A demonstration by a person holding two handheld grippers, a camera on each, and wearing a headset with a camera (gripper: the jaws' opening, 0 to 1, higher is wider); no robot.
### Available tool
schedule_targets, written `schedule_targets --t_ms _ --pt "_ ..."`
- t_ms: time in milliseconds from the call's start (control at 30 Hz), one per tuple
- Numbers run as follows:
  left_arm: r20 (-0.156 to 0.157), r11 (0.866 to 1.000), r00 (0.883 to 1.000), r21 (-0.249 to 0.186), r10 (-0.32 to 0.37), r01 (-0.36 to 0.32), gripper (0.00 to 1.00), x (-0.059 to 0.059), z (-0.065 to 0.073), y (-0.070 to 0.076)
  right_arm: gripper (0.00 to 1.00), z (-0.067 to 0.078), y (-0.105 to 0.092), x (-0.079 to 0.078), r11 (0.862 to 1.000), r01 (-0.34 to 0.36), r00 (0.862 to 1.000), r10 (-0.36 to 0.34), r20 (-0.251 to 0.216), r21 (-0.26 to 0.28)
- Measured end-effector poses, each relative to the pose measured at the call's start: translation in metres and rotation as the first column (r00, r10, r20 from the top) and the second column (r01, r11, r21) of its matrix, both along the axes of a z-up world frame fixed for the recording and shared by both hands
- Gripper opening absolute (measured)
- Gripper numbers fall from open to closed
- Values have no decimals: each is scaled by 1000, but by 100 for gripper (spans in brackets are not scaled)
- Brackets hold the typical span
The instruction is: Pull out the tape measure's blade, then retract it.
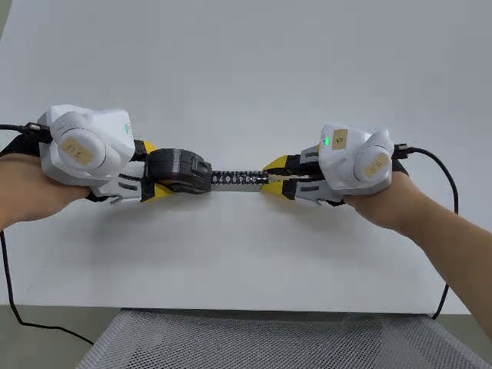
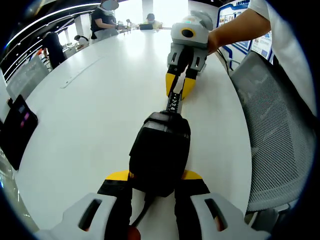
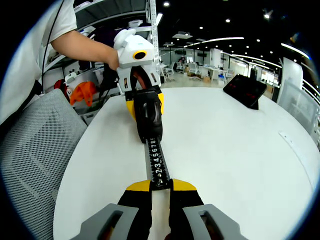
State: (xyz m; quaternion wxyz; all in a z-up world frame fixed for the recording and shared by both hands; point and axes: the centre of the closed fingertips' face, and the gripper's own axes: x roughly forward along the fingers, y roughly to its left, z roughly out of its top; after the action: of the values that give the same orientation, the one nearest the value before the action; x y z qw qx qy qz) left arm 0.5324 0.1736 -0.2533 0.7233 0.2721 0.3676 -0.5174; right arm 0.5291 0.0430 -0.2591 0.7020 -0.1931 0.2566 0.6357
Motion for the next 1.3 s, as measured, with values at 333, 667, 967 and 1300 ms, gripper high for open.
schedule_targets --t_ms 333,667,967,1300 --pt "1 1000 1000 1 -3 3 28 0 0 -1 8 -2 -16 1 1000 18 1000 -18 -3 -12" --pt "3 1000 1000 0 -6 6 28 -1 0 -1 8 -2 -27 0 999 29 1000 -30 -7 -22" --pt "2 1000 1000 -1 -6 6 28 -1 0 -1 8 -2 -36 0 999 44 999 -44 -10 -31" --pt "1 1000 1000 0 -7 7 28 -1 0 -1 8 -1 -45 -2 998 49 999 -49 -8 -45"
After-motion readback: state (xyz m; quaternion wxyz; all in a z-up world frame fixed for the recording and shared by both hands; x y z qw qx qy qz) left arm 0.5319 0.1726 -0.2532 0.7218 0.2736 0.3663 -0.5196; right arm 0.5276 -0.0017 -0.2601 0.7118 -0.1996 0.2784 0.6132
